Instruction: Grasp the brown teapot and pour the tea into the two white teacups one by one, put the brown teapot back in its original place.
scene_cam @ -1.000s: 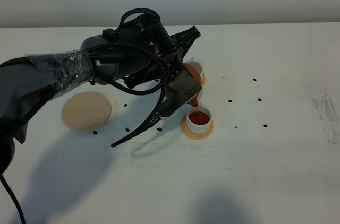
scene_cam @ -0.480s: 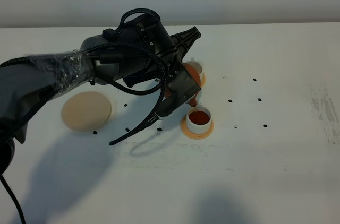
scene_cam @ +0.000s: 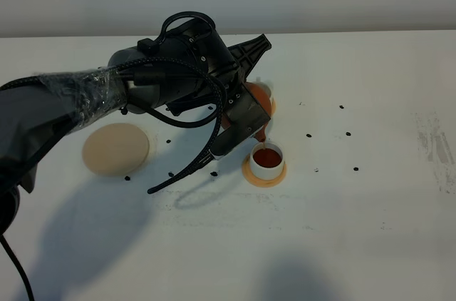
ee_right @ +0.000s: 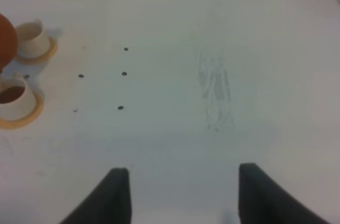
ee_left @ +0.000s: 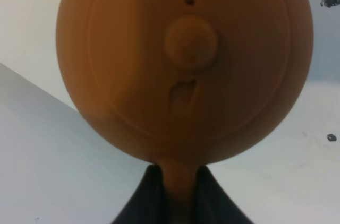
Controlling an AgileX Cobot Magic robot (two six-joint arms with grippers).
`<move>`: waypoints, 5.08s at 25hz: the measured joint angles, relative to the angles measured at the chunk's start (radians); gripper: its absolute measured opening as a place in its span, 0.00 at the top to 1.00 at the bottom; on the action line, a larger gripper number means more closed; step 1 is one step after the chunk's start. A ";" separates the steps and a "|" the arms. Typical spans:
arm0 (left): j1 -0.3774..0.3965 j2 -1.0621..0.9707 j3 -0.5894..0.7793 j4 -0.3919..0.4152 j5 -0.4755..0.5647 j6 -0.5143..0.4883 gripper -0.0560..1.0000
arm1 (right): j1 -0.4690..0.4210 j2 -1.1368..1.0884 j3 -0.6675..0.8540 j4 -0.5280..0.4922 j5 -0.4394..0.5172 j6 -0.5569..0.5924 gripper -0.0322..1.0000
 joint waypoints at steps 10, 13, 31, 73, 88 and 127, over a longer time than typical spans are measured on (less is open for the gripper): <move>0.000 0.000 0.000 0.000 -0.001 0.000 0.84 | 0.000 0.000 0.000 0.000 0.000 0.000 0.54; 0.000 0.000 0.000 0.000 -0.001 0.000 0.84 | 0.000 0.000 0.000 0.000 0.000 0.000 0.54; 0.000 -0.008 0.000 -0.120 0.109 -0.054 0.84 | 0.000 0.000 0.000 0.000 0.000 0.000 0.54; 0.198 -0.123 0.234 -0.690 0.260 -0.419 0.84 | 0.000 0.000 0.000 0.000 0.000 0.000 0.54; 0.207 -0.069 0.288 -0.707 0.175 -0.414 0.84 | 0.000 0.000 0.000 0.000 0.000 0.000 0.54; 0.277 0.020 -0.044 -0.576 0.099 -0.397 0.84 | 0.000 0.000 0.000 0.000 0.000 0.000 0.54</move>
